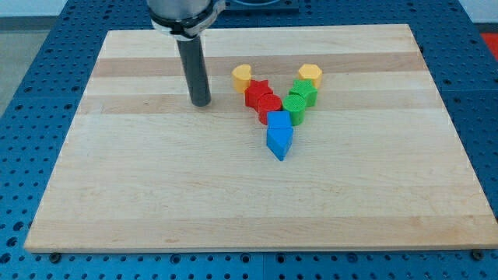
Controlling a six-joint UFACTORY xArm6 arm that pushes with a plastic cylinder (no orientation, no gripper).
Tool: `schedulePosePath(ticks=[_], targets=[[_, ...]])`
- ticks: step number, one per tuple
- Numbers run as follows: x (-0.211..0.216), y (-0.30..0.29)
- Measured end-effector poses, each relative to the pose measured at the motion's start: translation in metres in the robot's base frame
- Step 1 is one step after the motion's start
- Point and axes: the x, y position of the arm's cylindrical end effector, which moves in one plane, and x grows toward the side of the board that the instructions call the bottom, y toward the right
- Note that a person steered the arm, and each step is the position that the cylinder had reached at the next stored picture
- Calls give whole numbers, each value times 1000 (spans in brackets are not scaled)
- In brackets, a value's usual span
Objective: Push the red star to the top
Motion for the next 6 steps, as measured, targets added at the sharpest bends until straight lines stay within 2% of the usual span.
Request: schedulePosePath(ticks=[2, 6], targets=[[2, 76], [14, 93]])
